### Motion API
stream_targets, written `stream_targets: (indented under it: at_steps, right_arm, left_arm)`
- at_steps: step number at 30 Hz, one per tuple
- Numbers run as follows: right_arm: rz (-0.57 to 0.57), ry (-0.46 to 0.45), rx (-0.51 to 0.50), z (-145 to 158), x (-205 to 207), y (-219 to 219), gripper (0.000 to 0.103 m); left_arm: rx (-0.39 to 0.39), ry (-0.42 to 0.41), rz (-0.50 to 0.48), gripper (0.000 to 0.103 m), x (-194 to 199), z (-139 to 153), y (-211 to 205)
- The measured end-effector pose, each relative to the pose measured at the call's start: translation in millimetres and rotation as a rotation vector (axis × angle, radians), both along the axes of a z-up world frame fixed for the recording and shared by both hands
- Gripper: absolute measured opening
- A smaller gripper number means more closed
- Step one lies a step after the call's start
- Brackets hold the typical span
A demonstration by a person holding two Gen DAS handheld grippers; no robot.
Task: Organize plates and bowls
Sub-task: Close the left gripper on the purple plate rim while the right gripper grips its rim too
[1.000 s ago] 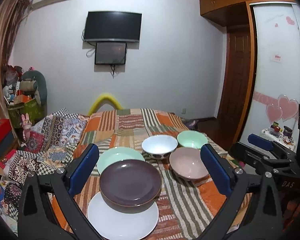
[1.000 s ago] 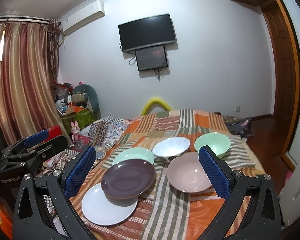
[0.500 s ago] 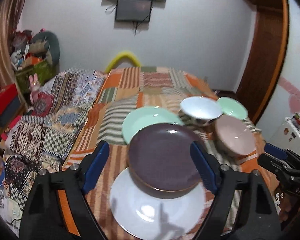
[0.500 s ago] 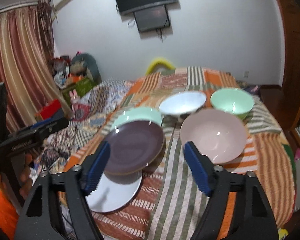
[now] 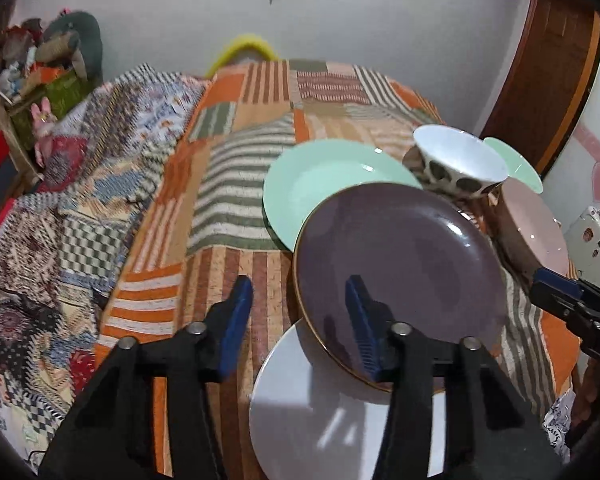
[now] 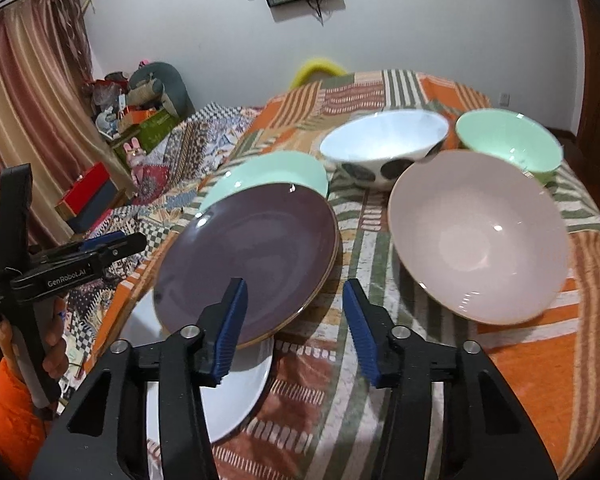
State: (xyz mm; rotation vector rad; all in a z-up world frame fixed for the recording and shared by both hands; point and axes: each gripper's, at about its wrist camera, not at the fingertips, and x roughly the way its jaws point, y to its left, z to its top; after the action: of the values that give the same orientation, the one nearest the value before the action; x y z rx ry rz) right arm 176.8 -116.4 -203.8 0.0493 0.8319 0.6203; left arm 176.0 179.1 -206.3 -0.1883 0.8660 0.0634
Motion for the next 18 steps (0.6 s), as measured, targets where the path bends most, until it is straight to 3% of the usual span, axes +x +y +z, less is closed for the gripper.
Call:
stream_targets:
  at_steps: [18]
  right_arm:
    - [-0.009,0.070,-0.025,-24,30,13,0.027]
  left_arm:
    - [-0.113,0.061,-0.074,0.021,40,-38,8]
